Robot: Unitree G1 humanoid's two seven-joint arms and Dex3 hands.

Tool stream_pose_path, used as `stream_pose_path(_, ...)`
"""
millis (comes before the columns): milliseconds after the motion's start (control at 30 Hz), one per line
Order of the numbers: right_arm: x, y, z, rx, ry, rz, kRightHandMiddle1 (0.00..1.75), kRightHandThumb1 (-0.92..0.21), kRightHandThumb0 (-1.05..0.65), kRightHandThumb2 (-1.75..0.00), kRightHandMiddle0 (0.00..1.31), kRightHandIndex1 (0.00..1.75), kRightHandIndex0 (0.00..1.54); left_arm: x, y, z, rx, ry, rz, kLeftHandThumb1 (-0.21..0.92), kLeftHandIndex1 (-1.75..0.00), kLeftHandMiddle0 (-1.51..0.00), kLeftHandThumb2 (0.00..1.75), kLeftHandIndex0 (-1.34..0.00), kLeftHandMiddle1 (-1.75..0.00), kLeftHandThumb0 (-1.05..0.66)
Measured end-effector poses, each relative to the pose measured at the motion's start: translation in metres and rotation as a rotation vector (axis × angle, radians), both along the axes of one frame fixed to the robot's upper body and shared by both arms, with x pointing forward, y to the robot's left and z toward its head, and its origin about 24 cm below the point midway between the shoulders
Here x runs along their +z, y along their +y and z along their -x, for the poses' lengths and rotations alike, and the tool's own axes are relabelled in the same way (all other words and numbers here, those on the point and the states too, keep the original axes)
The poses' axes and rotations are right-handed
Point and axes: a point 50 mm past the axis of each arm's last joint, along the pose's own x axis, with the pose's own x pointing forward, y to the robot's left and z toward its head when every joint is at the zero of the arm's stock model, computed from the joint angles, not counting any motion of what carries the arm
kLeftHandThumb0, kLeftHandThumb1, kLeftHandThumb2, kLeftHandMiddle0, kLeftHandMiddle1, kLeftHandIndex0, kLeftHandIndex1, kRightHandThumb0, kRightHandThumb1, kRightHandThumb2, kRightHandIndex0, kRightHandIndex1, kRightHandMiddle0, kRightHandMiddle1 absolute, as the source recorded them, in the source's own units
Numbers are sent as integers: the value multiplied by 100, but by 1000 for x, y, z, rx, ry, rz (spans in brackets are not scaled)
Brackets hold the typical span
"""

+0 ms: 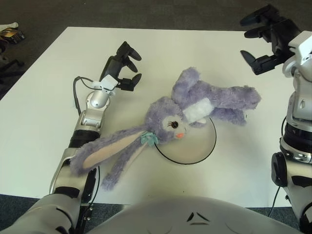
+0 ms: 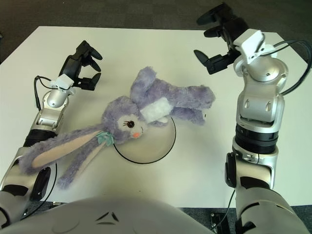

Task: Put the doll into the plate.

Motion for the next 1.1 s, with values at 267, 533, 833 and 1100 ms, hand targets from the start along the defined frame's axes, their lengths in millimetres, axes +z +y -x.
stream_pose_path(267, -8, 1, -9, 111, 71, -119, 140, -7, 13, -149, 7, 128, 3, 0, -3, -3, -15, 33, 23, 42, -175, -66, 114, -29, -154, 0)
stream_pose_path(533, 1, -8, -13, 122, 84, -117, 139, -8, 15, -149, 7, 127, 6, -2, -2, -4, -12, 64, 35, 40, -175, -67, 118, -29, -157, -1)
stream_pose_path(833, 2, -14, -20, 179, 150, -167, 141, -8, 13, -149, 7, 129, 3, -3, -1, -5, -4, 84, 37, 39, -175, -67, 121, -30, -160, -1)
stream_pose_path(1100, 0, -11, -14, 146, 121, -130, 144, -11, 13, -149, 11, 130, 3, -4, -3, -5, -3, 85, 41, 38, -175, -66, 122, -30, -162, -1)
